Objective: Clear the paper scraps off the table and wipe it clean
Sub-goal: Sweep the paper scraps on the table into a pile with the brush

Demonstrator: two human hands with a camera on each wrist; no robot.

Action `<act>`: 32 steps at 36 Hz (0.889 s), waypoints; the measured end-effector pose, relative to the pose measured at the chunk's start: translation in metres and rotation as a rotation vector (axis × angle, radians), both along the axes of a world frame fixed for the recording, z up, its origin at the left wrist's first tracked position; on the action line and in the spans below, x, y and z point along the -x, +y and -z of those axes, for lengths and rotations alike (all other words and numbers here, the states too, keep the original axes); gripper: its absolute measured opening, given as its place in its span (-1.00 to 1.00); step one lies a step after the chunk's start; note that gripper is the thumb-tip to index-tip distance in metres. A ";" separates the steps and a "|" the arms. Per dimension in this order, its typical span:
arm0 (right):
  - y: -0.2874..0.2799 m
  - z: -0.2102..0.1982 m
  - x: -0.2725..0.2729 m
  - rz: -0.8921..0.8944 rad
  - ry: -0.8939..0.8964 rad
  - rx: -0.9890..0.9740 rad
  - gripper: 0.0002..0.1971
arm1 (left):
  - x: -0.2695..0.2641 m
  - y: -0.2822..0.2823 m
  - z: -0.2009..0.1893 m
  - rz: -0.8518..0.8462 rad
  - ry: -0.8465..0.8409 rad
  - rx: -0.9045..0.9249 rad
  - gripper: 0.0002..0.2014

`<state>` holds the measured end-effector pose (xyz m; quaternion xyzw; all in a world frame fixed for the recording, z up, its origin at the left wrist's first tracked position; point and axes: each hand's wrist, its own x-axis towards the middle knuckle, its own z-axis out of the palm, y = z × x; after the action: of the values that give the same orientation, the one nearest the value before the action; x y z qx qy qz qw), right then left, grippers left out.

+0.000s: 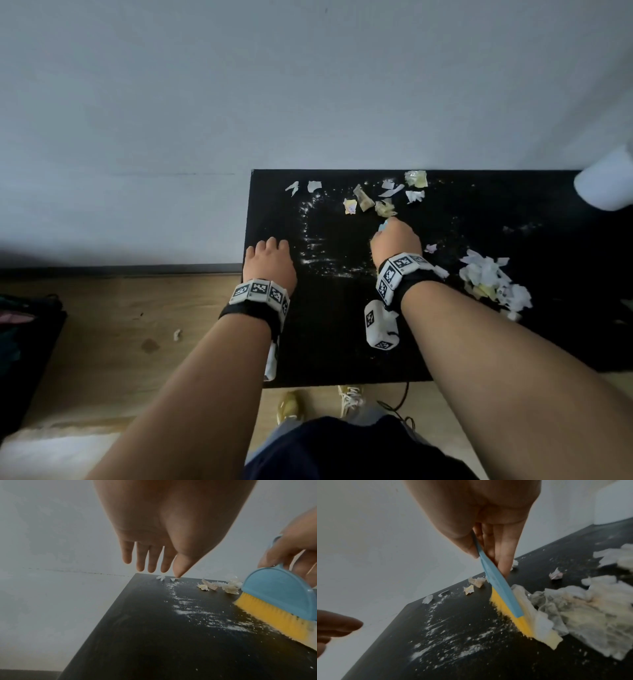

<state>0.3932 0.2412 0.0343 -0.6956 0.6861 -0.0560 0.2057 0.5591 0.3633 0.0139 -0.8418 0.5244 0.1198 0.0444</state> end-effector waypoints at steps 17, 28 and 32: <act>-0.025 -0.022 -0.090 -0.158 -0.283 0.052 -0.75 | -0.053 -0.029 0.001 0.029 -0.041 0.038 -0.68; -0.074 -0.003 -0.170 -0.305 -0.339 -0.069 -0.81 | -0.079 -0.066 0.009 -0.079 -0.055 0.022 -0.65; -0.088 0.004 -0.177 -0.300 -0.260 -0.101 -0.80 | -0.083 -0.075 0.013 -0.090 -0.036 0.018 -0.62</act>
<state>0.5705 0.1537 0.0298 -0.7658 0.5442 -0.0794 0.3332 0.6418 0.2879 0.0006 -0.8668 0.4864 0.1017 0.0410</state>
